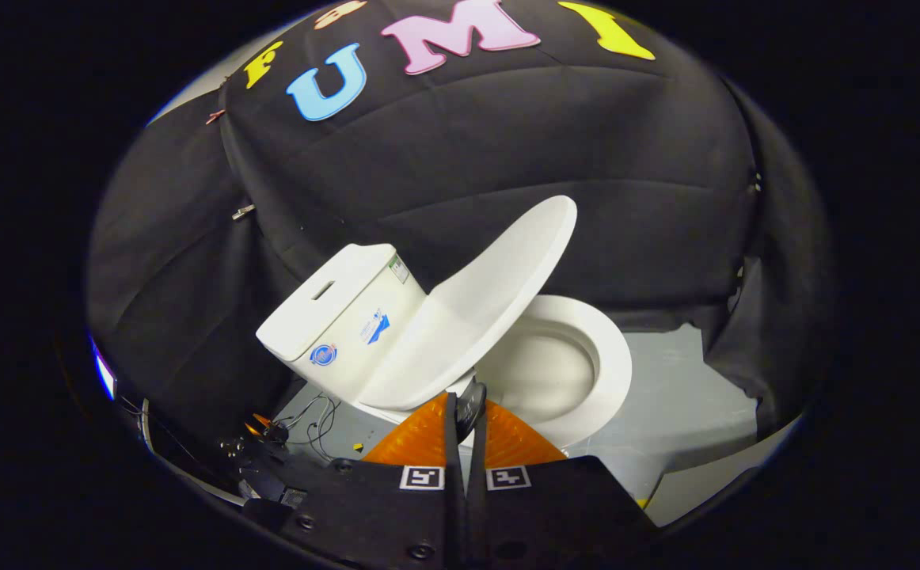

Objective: Open the toilet lid.

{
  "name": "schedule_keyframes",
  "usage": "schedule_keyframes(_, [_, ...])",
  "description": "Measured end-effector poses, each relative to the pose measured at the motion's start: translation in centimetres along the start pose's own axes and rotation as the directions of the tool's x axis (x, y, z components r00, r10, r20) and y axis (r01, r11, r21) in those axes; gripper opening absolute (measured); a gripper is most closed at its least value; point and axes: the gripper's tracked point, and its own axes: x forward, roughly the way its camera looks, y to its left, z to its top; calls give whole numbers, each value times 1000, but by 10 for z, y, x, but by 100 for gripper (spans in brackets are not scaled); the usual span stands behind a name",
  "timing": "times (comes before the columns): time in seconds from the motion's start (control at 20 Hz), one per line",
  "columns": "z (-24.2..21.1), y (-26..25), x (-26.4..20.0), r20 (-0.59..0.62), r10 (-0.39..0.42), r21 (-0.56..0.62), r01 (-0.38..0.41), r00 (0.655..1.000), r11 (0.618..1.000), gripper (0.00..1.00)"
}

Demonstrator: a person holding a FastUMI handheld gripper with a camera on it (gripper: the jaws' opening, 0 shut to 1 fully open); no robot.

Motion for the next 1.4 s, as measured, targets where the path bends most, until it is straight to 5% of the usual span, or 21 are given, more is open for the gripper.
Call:
schedule_keyframes(0.7, [65, 127, 9, 98, -54, -156, 69, 994, 985, 5])
schedule_keyframes(1.4, [94, 261, 47, 224, 42, -366, 44, 974, 929, 5])
